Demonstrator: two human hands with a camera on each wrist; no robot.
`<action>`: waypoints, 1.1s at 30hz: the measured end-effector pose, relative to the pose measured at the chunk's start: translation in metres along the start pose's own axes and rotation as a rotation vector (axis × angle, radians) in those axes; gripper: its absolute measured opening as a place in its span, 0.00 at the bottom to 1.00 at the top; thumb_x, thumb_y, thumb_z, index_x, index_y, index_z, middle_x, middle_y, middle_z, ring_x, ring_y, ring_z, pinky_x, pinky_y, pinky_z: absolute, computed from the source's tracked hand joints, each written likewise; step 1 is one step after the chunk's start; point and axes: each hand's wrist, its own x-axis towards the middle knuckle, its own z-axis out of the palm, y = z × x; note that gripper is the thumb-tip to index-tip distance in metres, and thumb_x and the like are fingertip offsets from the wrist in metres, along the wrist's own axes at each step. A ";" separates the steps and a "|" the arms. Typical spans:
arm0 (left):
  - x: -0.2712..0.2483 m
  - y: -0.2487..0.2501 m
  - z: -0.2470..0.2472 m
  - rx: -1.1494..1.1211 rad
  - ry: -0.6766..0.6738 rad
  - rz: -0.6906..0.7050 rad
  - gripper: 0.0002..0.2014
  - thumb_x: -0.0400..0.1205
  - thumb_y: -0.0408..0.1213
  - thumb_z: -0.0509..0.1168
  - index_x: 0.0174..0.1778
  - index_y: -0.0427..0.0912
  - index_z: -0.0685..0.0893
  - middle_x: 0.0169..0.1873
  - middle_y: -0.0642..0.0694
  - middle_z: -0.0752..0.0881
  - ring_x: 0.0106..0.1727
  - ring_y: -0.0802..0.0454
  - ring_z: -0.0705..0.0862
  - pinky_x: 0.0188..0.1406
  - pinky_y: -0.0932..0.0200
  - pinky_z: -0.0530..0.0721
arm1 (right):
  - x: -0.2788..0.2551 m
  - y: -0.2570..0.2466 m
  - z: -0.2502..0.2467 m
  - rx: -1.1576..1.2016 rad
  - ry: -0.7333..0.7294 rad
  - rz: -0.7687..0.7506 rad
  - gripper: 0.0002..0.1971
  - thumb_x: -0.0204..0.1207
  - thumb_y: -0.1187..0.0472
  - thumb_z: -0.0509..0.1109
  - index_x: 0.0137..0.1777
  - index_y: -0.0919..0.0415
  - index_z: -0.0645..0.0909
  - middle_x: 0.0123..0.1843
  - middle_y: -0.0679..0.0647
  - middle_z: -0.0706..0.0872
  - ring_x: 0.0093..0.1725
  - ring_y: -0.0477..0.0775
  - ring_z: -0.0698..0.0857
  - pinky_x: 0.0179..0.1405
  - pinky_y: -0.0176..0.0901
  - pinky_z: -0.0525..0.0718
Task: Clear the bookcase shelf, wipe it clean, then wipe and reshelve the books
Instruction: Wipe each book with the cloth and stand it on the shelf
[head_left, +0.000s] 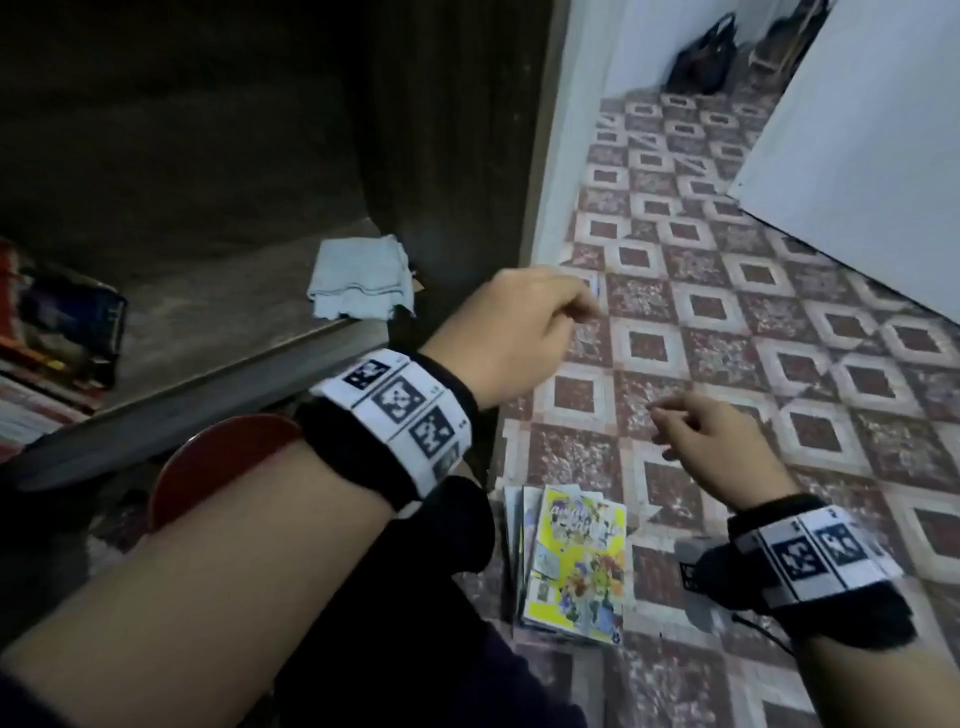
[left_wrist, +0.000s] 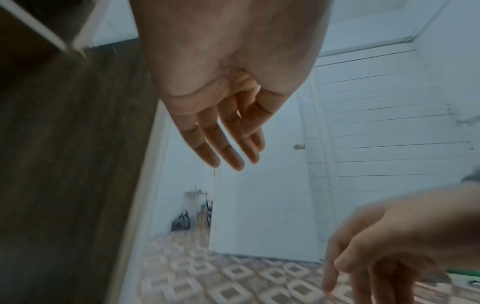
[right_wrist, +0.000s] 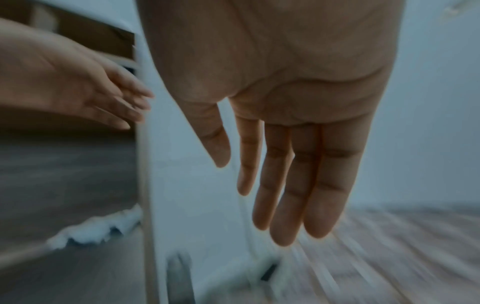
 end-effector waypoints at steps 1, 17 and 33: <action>0.004 0.002 0.023 -0.039 -0.067 -0.055 0.17 0.81 0.27 0.57 0.56 0.43 0.88 0.52 0.52 0.86 0.54 0.60 0.81 0.59 0.66 0.78 | 0.001 0.027 0.009 0.002 -0.024 0.084 0.10 0.82 0.51 0.64 0.56 0.52 0.83 0.45 0.55 0.89 0.47 0.58 0.88 0.53 0.57 0.85; -0.056 -0.161 0.282 -0.078 -0.612 -1.167 0.14 0.87 0.45 0.59 0.60 0.37 0.77 0.51 0.39 0.80 0.44 0.45 0.81 0.39 0.56 0.77 | 0.049 0.212 0.184 0.096 -0.359 0.694 0.34 0.81 0.50 0.66 0.82 0.62 0.60 0.78 0.63 0.71 0.74 0.63 0.74 0.67 0.51 0.76; -0.084 -0.175 0.335 -0.280 -0.718 -1.455 0.49 0.82 0.54 0.67 0.85 0.40 0.39 0.85 0.41 0.51 0.83 0.41 0.59 0.76 0.51 0.67 | 0.049 0.229 0.230 0.512 -0.295 0.732 0.50 0.66 0.45 0.81 0.82 0.53 0.54 0.80 0.56 0.66 0.79 0.61 0.67 0.73 0.58 0.72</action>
